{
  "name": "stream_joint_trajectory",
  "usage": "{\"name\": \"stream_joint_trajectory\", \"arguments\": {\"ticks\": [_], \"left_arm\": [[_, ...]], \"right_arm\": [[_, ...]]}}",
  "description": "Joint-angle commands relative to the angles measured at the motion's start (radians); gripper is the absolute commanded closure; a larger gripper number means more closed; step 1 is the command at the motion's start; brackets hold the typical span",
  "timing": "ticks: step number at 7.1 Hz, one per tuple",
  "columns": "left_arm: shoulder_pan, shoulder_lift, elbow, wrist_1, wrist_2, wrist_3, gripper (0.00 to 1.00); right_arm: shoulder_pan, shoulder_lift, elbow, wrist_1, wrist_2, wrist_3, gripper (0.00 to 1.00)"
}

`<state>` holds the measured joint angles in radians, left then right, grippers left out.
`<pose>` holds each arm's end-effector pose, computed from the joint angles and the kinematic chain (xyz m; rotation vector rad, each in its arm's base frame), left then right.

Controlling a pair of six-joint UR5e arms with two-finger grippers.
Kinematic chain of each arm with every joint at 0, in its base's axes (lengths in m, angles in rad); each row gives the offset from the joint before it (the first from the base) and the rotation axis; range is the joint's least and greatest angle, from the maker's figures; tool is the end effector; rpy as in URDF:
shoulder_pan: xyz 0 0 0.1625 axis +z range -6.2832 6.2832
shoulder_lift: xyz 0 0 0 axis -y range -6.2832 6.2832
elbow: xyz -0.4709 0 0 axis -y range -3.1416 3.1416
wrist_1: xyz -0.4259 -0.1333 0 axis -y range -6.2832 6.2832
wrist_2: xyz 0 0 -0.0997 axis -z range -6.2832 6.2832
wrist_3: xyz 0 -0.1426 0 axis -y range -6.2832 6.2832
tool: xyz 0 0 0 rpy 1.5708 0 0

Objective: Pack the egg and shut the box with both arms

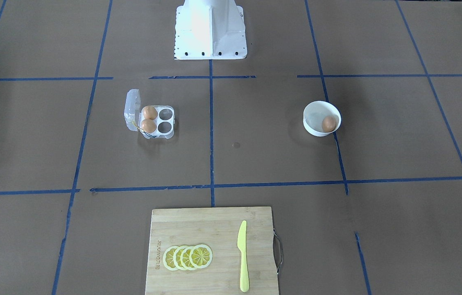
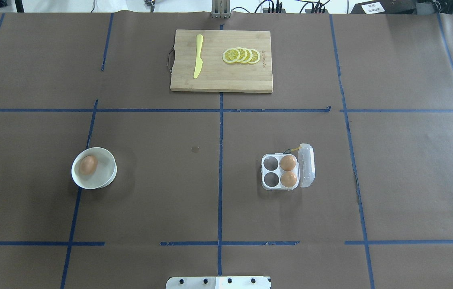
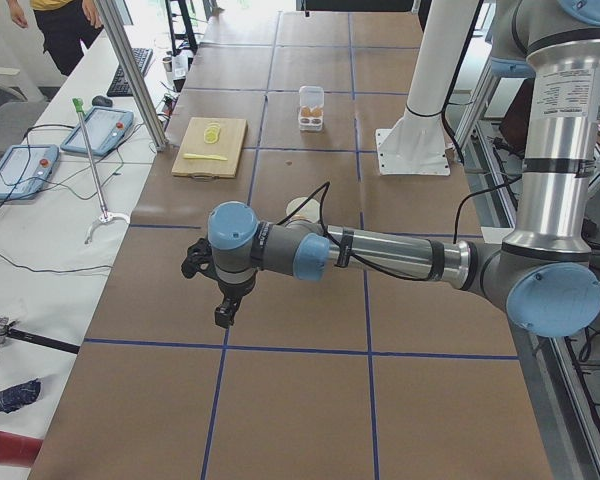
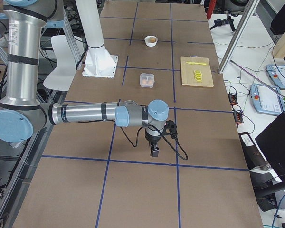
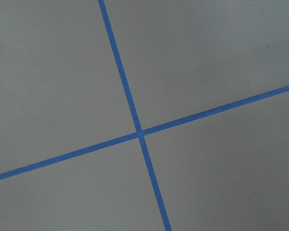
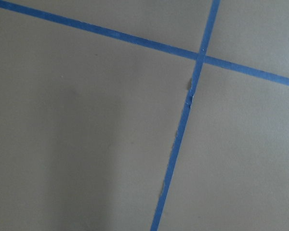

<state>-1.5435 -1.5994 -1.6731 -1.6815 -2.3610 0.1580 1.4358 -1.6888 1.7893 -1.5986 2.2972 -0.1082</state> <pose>-0.0168 -0.5572 0.6512 0.2805 0.7719 0.2702 -0.0258 -0.4764 0.6865 0.0599 -0.7291 -0.2587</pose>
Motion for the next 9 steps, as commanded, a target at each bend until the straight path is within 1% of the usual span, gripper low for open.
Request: {"name": "stream_joint_trajectory", "arguments": {"ticks": [1, 2, 3, 4, 5, 6, 7, 8, 9], "left_arm": [[0.003, -0.010, -0.001, -0.173, 0.005, -0.001, 0.00], [0.002, -0.011, -0.002, -0.337, 0.003, -0.006, 0.00], [0.003, -0.014, 0.007, -0.485, 0.003, -0.036, 0.00], [0.002, -0.014, -0.014, -0.522, -0.018, -0.189, 0.00], [0.002, 0.002, -0.019, -0.588, -0.074, -0.214, 0.00], [0.003, 0.001, -0.033, -0.621, -0.095, -0.206, 0.00], [0.063, 0.013, -0.052, -0.724, -0.174, -0.222, 0.00], [0.151, 0.006, -0.069, -0.727, -0.214, -0.326, 0.00], [0.260, 0.001, -0.155, -0.733, -0.175, -0.536, 0.00]], "right_arm": [[-0.009, 0.056, 0.015, 0.002, 0.001, 0.045, 0.00], [-0.009, 0.102, 0.021, 0.000, 0.002, 0.100, 0.00], [-0.009, 0.107, 0.042, 0.000, 0.004, 0.196, 0.00], [-0.008, 0.112, 0.080, 0.000, 0.008, 0.246, 0.00], [-0.008, 0.106, 0.109, -0.001, 0.013, 0.252, 0.00], [-0.008, 0.112, 0.111, 0.002, 0.057, 0.248, 0.00], [-0.008, 0.107, 0.116, 0.072, 0.064, 0.263, 0.00], [-0.008, 0.101, 0.111, 0.098, 0.064, 0.277, 0.00], [-0.008, 0.100, 0.111, 0.098, 0.062, 0.284, 0.00]]}}
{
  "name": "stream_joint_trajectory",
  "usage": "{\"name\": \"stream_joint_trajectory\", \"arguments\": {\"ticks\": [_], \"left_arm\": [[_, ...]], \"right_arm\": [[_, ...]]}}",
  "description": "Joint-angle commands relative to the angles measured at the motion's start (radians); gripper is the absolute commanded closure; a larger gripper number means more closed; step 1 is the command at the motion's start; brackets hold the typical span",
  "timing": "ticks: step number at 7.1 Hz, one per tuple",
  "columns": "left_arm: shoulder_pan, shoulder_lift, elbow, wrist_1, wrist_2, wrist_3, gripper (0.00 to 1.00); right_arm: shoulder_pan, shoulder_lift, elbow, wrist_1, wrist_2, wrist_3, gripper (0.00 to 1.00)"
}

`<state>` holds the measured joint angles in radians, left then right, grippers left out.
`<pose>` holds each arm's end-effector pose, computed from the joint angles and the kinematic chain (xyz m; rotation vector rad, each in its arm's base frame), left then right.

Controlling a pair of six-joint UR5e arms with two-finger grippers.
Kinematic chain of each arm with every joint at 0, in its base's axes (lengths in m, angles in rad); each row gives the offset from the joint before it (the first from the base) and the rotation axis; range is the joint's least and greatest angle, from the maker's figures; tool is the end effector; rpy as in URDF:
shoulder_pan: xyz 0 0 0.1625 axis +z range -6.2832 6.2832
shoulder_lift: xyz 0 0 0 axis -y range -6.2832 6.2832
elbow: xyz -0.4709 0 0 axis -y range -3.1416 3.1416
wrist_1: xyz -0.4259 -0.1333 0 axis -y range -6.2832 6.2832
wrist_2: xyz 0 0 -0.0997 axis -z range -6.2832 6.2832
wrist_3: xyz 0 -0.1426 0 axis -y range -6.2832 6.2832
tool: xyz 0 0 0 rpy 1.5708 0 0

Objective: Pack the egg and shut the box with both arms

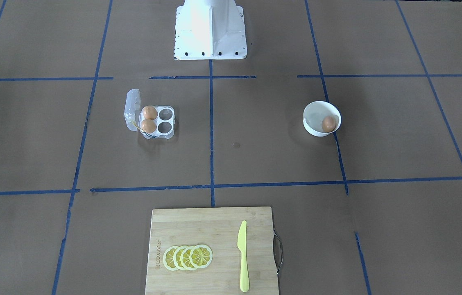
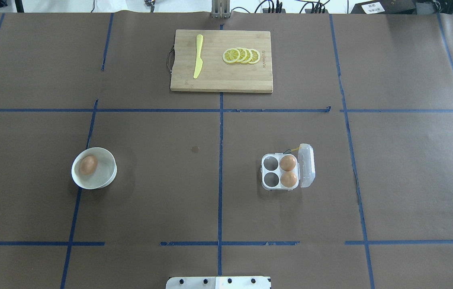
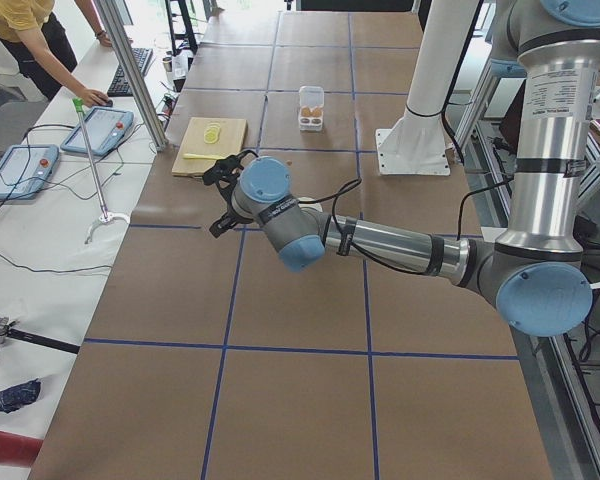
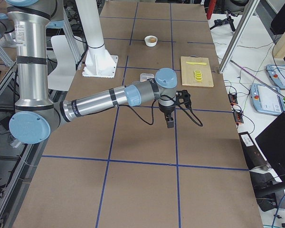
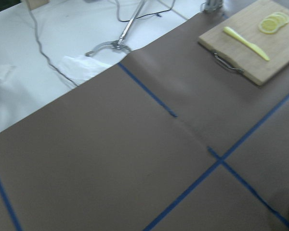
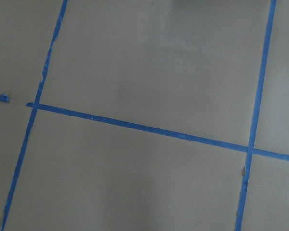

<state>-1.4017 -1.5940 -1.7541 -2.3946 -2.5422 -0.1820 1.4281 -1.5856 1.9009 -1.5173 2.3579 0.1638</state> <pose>0.0769 -0.5429 0.5019 0.7763 1.0322 0.4879 -0.0430 -0.5265 0.5592 0.2266 -0.8220 -0.1253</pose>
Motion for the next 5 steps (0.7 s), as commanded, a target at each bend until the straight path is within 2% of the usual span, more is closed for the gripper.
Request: {"name": "stream_joint_trajectory", "arguments": {"ticks": [1, 2, 3, 5], "left_arm": [[0.274, -0.003, -0.155, -0.018, 0.166, -0.388, 0.00], [0.402, -0.003, -0.178, -0.012, 0.313, -0.498, 0.00], [0.484, 0.000, -0.182, 0.000, 0.417, -0.532, 0.00], [0.692, -0.010, -0.229, 0.215, 0.682, -0.720, 0.01]], "right_arm": [[0.000, -0.007, 0.000, 0.017, 0.001, 0.013, 0.00], [0.000, -0.008, -0.002, 0.017, 0.000, 0.013, 0.00], [0.000, -0.014, -0.002, 0.019, 0.000, 0.013, 0.00], [0.000, -0.023, 0.003, 0.019, 0.000, 0.014, 0.00]]}}
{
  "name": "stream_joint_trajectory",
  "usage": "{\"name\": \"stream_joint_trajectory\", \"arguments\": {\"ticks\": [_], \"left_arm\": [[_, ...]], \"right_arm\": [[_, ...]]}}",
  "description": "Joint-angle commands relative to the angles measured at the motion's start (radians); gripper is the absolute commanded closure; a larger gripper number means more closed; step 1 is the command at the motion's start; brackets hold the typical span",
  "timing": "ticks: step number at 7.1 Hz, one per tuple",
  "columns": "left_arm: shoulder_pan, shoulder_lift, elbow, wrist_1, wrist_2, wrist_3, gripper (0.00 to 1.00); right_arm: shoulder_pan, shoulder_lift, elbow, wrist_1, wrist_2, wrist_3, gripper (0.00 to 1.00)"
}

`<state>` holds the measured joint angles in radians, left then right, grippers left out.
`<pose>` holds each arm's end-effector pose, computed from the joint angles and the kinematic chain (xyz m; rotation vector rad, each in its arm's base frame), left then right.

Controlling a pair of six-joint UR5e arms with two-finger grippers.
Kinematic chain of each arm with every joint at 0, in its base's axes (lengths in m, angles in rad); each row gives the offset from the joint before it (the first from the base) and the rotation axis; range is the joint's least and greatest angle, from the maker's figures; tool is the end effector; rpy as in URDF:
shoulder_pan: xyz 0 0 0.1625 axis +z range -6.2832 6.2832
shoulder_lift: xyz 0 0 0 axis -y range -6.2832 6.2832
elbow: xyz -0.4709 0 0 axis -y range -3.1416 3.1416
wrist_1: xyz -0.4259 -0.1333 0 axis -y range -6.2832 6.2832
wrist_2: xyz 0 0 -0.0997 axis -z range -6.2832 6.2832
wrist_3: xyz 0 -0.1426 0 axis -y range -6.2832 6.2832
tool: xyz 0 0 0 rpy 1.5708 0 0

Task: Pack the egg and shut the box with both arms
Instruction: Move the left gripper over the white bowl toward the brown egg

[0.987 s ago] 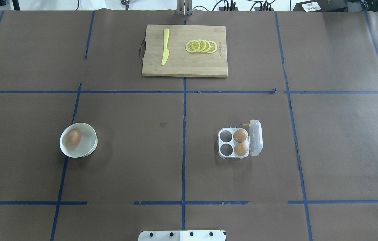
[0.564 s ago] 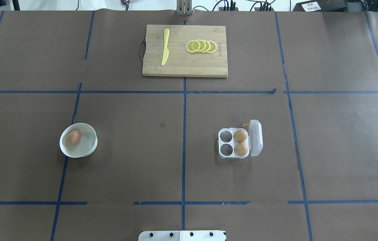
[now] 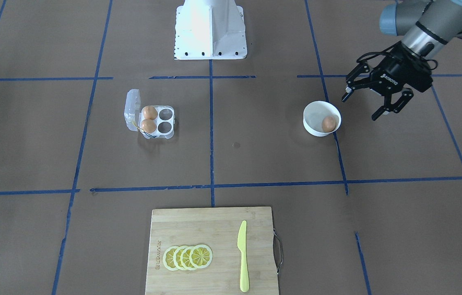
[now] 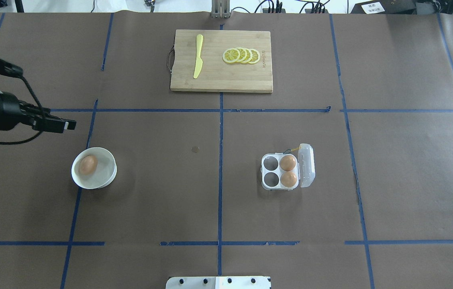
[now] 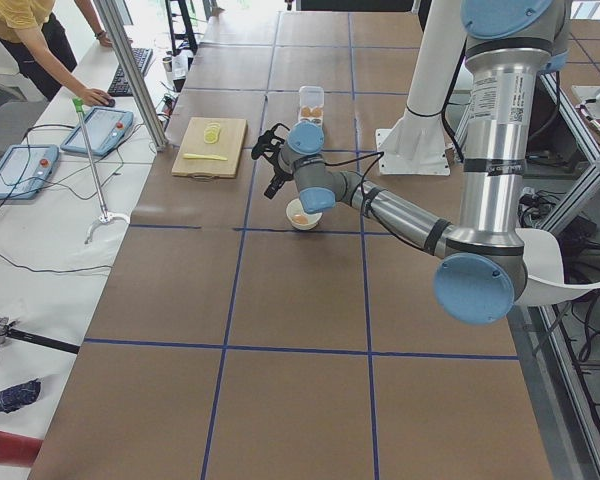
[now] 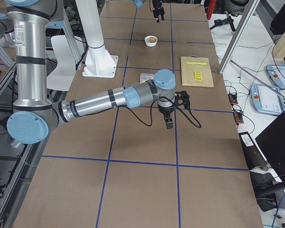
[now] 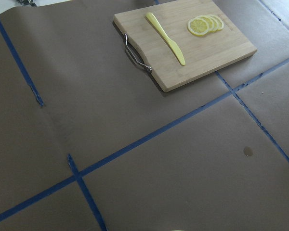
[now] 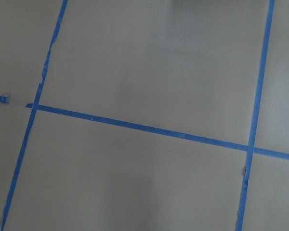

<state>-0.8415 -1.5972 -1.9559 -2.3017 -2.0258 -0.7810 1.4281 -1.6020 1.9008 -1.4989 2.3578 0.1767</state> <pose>0.3210 -0.4652 0.4254 0.5393 1.0620 0.2143 -0.0422 -0.5210 0.5655 0.2230 -0.8234 -0.1139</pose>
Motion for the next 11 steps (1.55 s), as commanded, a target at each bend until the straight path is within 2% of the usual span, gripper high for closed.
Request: {"name": "stream_joint_trajectory", "arguments": {"ticks": [1, 2, 3, 11], "left_arm": [[0.204, -0.012, -0.023, 0.157, 0.239, -0.197, 0.19], [0.257, -0.007, -0.005, 0.157, 0.269, -0.290, 0.36], [0.283, -0.007, 0.014, 0.154, 0.309, -0.314, 0.38], [0.285, -0.003, 0.060, 0.150, 0.309, -0.264, 0.35]], "right_arm": [[0.000, -0.009, 0.003, 0.000, 0.000, 0.001, 0.00], [0.000, -0.009, 0.001, 0.000, 0.000, 0.000, 0.00], [0.000, -0.009, 0.001, 0.000, 0.000, 0.001, 0.00], [0.000, -0.010, -0.003, 0.000, 0.000, 0.000, 0.00]]}}
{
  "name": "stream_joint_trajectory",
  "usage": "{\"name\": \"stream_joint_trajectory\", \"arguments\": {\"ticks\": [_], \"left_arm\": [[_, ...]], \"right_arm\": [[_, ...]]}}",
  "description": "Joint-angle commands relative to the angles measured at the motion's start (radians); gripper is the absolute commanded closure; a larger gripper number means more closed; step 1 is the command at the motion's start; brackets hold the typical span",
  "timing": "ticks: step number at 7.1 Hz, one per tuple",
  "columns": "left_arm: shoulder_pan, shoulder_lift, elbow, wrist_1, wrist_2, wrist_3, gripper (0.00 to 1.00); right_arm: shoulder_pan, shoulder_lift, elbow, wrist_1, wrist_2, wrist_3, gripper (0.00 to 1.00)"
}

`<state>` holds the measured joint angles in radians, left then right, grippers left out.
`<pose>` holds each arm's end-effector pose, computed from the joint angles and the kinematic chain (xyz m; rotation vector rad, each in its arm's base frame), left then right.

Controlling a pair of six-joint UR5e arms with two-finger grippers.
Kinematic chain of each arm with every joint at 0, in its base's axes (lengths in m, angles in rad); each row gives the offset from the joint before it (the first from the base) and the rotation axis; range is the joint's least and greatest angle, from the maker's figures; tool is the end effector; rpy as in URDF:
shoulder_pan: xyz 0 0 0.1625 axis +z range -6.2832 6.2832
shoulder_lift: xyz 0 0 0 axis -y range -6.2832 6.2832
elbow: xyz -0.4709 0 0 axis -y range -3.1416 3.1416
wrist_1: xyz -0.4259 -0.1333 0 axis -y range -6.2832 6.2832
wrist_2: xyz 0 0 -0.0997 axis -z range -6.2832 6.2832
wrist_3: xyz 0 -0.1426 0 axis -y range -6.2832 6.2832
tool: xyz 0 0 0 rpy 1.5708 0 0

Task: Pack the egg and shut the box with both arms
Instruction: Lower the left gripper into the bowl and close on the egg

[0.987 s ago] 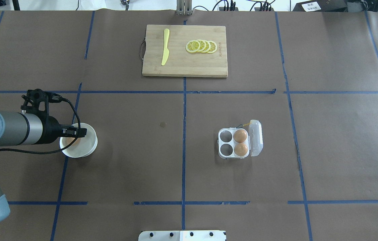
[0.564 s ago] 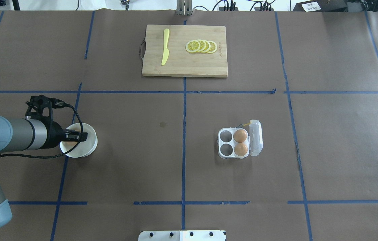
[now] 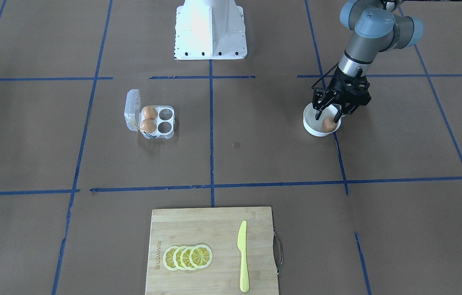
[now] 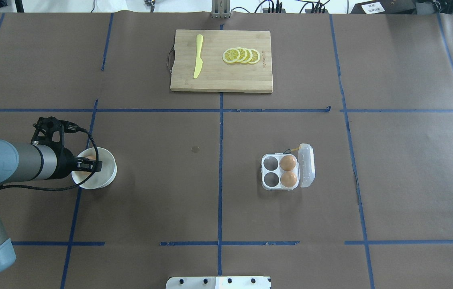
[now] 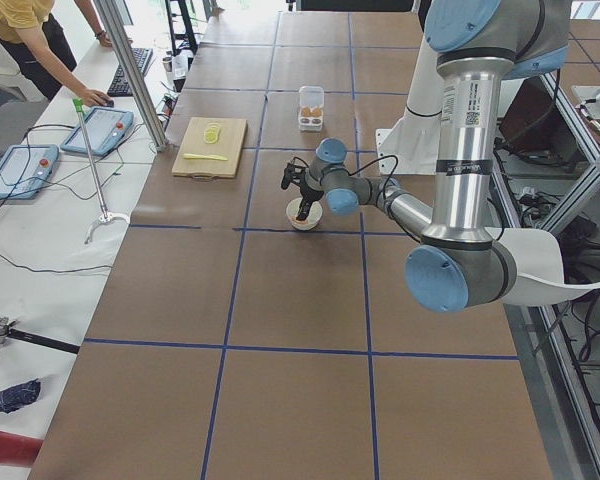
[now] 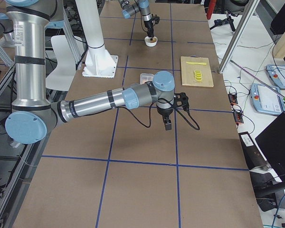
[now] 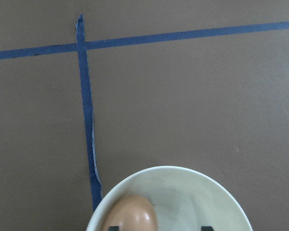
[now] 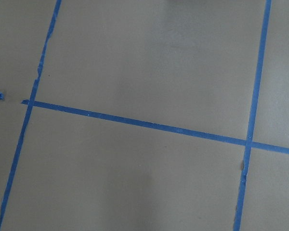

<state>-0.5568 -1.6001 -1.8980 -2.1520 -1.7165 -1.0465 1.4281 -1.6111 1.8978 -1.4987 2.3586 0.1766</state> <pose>0.4377 -0.4051 0.4877 0.3660 0.8718 0.0383 -0.0418 -0.5175 0.5718 0.2117 -0.8230 -0.1095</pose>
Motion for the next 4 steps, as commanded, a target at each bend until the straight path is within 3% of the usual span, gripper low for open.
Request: {"name": "stream_joint_trajectory", "arguments": {"ticks": [1, 4], "left_arm": [[0.000, -0.003, 0.017, 0.000, 0.001, 0.002, 0.35], [0.002, -0.009, 0.034, -0.002, 0.003, 0.002, 0.34]], "right_arm": [[0.000, -0.003, 0.000, 0.000, 0.001, 0.000, 0.00], [0.000, -0.003, 0.000, 0.000, 0.001, 0.000, 0.00]]}}
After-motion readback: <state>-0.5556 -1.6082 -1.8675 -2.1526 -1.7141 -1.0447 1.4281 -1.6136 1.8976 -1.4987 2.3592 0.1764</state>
